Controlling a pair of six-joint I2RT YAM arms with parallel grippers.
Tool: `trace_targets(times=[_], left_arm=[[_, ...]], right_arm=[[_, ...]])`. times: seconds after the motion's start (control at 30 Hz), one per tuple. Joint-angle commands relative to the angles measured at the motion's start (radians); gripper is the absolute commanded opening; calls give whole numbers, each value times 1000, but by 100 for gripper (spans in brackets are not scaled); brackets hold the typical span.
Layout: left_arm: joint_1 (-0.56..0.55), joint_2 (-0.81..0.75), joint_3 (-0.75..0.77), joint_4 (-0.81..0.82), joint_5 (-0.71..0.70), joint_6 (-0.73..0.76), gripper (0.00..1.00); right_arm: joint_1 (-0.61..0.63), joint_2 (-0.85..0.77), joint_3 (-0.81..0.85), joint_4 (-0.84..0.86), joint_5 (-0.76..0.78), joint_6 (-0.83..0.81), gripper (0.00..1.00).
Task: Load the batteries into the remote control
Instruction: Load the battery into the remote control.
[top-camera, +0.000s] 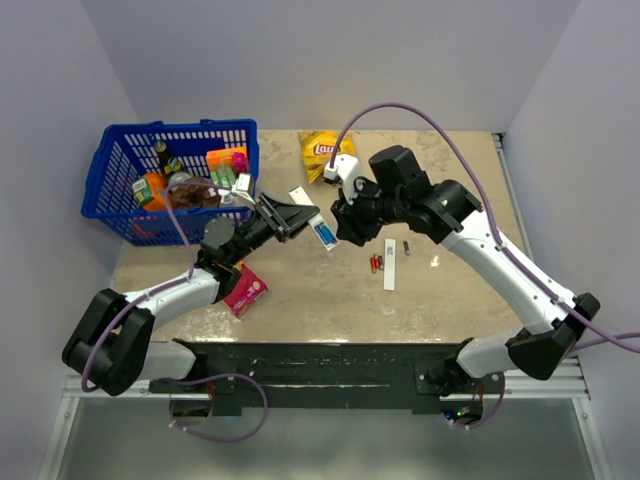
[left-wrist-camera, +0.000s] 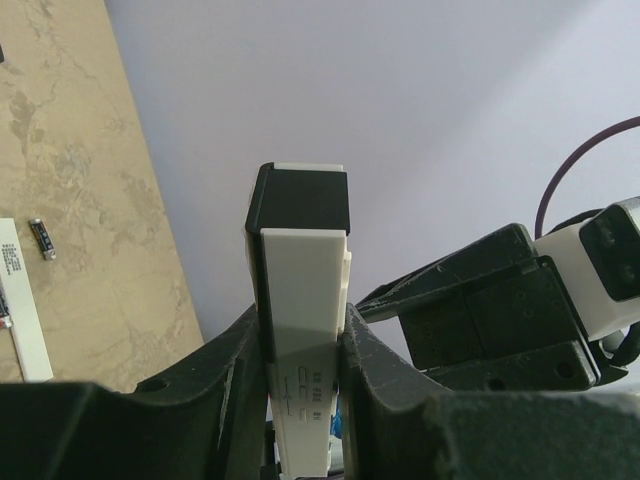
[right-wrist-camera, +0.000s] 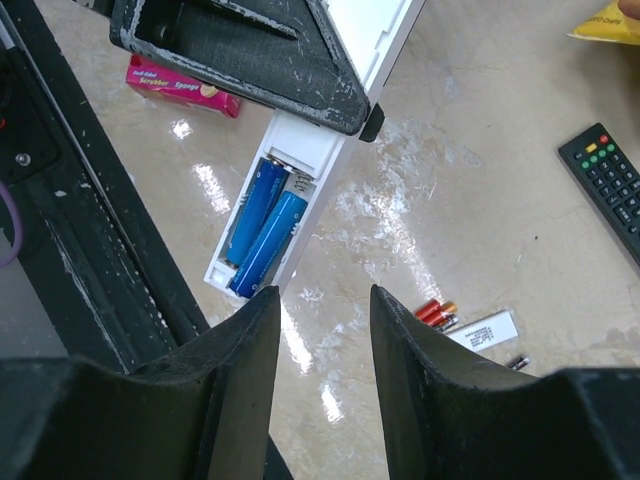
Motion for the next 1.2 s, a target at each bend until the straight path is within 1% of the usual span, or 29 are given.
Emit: trace_targets(times=[0.0, 0.1, 0.23, 0.37, 0.47, 0.73, 0.9, 1.17], left_arm=[[6, -8, 43, 72, 11, -20, 0], [6, -5, 44, 73, 14, -18, 0], [6, 2, 55, 67, 31, -21, 0], [6, 6, 64, 58, 46, -23, 0], [6, 7, 75, 46, 60, -21, 0], [6, 13, 100, 10, 83, -7, 0], [6, 10, 104, -2, 89, 0, 0], [6, -2, 107, -17, 92, 11, 0]], right_arm=[[-1, -41, 32, -17, -19, -24, 44], [-2, -51, 27, -23, -46, -42, 44], [-2, -120, -46, 36, -77, -102, 45], [-2, -215, -139, 163, -147, -234, 45], [-2, -257, -185, 207, -212, -312, 45], [-2, -225, -191, 213, -345, -476, 45], [-2, -174, -160, 167, -364, -561, 44], [-6, -151, -163, 168, -367, -588, 37]])
